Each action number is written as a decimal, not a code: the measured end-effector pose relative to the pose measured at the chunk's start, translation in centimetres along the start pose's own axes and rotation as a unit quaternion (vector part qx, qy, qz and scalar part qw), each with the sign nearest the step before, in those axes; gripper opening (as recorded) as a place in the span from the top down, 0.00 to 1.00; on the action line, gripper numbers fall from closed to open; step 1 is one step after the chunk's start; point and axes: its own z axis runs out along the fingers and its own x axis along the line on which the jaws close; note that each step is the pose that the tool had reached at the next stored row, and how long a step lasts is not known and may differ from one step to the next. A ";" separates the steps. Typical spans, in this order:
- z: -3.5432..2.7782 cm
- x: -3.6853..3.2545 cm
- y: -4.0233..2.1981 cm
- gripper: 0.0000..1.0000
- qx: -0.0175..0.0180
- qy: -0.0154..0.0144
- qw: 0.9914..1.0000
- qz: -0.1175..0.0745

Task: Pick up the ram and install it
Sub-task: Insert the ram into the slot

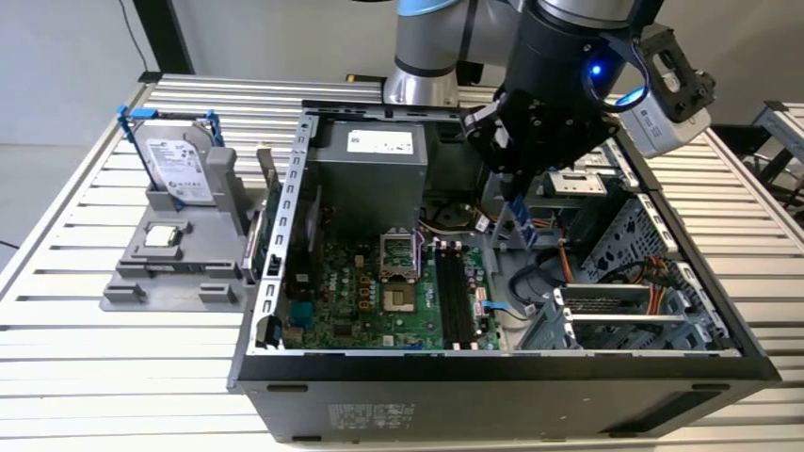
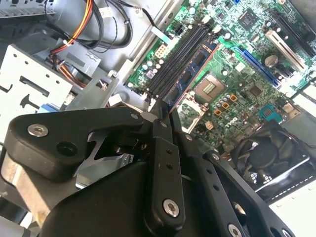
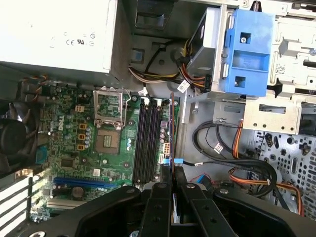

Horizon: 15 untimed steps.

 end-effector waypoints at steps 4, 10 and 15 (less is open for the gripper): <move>0.56 -0.06 -0.02 1.00 0.001 -0.001 1.000 0.011; 0.87 -0.08 -0.04 1.00 0.001 -0.001 1.000 0.017; 0.92 -0.07 -0.04 1.00 0.001 -0.001 1.000 0.018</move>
